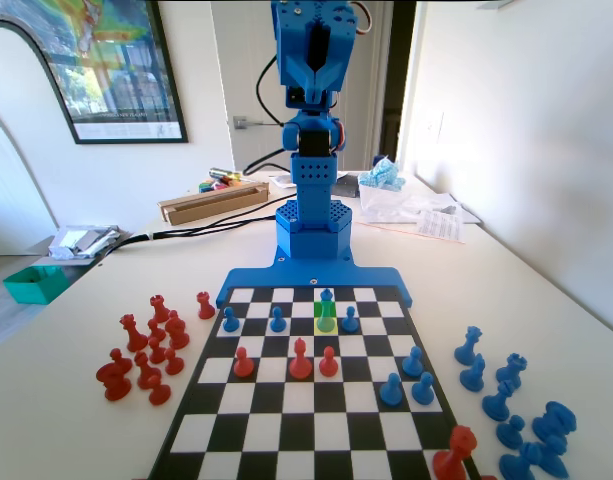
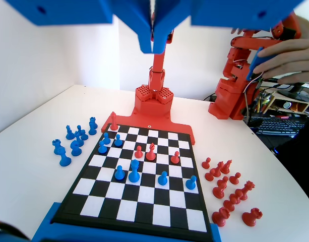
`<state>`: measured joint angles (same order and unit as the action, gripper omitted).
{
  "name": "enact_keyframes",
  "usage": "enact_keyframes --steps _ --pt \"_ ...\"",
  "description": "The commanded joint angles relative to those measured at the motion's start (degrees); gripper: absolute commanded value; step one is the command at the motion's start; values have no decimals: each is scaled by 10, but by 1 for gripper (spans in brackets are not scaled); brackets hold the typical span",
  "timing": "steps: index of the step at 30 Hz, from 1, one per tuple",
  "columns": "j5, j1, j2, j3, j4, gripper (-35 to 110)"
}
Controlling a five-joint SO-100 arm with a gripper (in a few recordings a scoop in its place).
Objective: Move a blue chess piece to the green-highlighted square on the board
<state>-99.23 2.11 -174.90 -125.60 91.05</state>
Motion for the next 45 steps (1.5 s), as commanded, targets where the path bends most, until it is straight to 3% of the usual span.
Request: enact_keyframes --steps 1,21,33,39,45 --pt "-3 -1 -3 5 -10 4" --pt "-26 -38 32 54 -26 1" --pt "-352 -41 206 92 -87 1" --pt "-486 -24 332 163 -20 1" --pt "-529 -18 437 220 50 1"
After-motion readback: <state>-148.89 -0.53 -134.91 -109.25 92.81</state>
